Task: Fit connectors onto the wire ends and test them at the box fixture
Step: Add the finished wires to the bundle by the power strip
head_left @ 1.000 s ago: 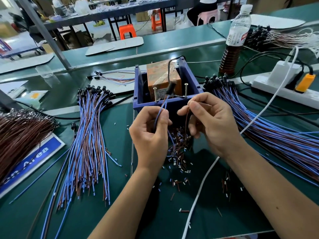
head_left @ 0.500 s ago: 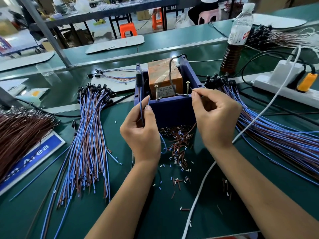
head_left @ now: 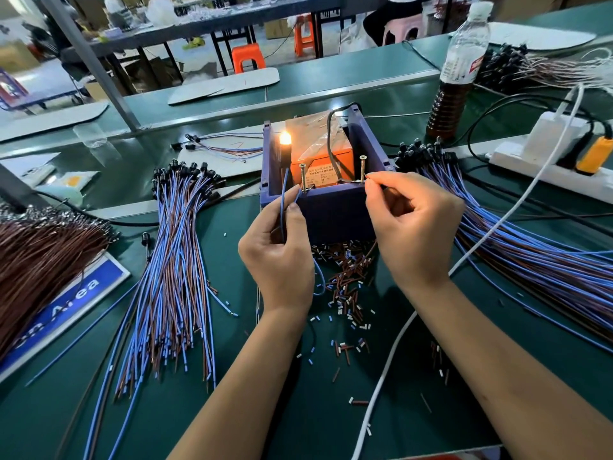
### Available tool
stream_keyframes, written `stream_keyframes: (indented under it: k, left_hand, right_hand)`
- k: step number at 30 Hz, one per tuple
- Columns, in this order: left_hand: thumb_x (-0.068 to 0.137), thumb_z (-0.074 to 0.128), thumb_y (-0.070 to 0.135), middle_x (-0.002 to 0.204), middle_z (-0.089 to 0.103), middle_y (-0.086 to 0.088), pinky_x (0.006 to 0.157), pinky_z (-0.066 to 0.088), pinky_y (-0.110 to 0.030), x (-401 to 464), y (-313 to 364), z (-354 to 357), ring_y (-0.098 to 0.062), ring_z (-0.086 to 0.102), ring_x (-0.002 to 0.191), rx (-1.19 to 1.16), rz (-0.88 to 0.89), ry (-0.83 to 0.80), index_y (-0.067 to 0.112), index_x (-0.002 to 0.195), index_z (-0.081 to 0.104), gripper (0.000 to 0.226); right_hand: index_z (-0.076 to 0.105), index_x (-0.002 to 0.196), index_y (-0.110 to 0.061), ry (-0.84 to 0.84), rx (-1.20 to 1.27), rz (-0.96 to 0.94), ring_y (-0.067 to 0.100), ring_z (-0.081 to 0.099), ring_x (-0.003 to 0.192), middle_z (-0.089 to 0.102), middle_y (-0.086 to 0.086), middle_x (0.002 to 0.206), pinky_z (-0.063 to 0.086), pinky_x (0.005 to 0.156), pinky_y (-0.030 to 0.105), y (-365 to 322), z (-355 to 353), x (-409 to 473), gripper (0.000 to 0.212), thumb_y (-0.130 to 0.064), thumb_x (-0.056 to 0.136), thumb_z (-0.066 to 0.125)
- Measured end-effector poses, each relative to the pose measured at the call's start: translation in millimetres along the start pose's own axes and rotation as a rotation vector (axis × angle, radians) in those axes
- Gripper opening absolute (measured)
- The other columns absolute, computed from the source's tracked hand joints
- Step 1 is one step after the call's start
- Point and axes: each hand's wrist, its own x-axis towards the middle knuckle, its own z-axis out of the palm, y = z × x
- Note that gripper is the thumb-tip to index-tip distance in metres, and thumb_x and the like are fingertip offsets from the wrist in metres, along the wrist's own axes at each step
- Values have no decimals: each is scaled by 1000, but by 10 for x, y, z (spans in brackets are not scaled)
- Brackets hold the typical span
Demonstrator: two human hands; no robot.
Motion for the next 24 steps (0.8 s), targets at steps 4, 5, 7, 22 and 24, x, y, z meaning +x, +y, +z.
stream_keyframes:
  k: [4, 5, 7, 22, 24]
  left_hand:
    - [97, 63, 8, 99, 79, 4, 89, 58, -29, 21, 14, 9, -7, 72, 94, 4, -9, 41, 14, 110, 79, 22]
    - [97, 63, 9, 100, 80, 2, 89, 58, -29, 32, 16, 7, -7, 73, 94, -1, -20, 60, 12, 111, 79, 21]
    - [97, 64, 8, 100, 80, 3, 89, 58, -29, 46, 20, -5, -7, 73, 94, 0, -24, 65, 13, 111, 79, 21]
    - [97, 62, 9, 85, 75, 4, 71, 48, -19, 0, 25, -11, 1, 62, 73, 18, 40, 56, 15, 110, 79, 22]
    - [97, 61, 8, 83, 74, -4, 67, 45, -20, -22, 59, -9, 0, 57, 69, 58, 100, 77, 13, 110, 79, 22]
  right_hand:
    - [82, 95, -7, -7, 2, -3, 6, 64, 70, 75, -2, 82, 47, 69, 15, -3, -5, 0, 12, -11, 96, 71]
    - [82, 95, -7, -7, 6, -4, 7, 67, 72, 76, -1, 83, 49, 70, 16, -4, -8, -1, 12, -12, 96, 71]
    - [82, 96, -7, -3, 11, -7, 8, 68, 73, 77, 0, 84, 51, 70, 18, -7, -11, -1, 12, -12, 96, 71]
    - [82, 96, -9, -9, 34, 34, 4, 67, 73, 76, -4, 83, 49, 71, 16, -18, -16, 0, 11, -12, 95, 72]
    - [82, 95, -10, -11, 52, 66, 2, 67, 72, 75, -6, 82, 50, 70, 15, -43, -60, 8, 10, -12, 96, 72]
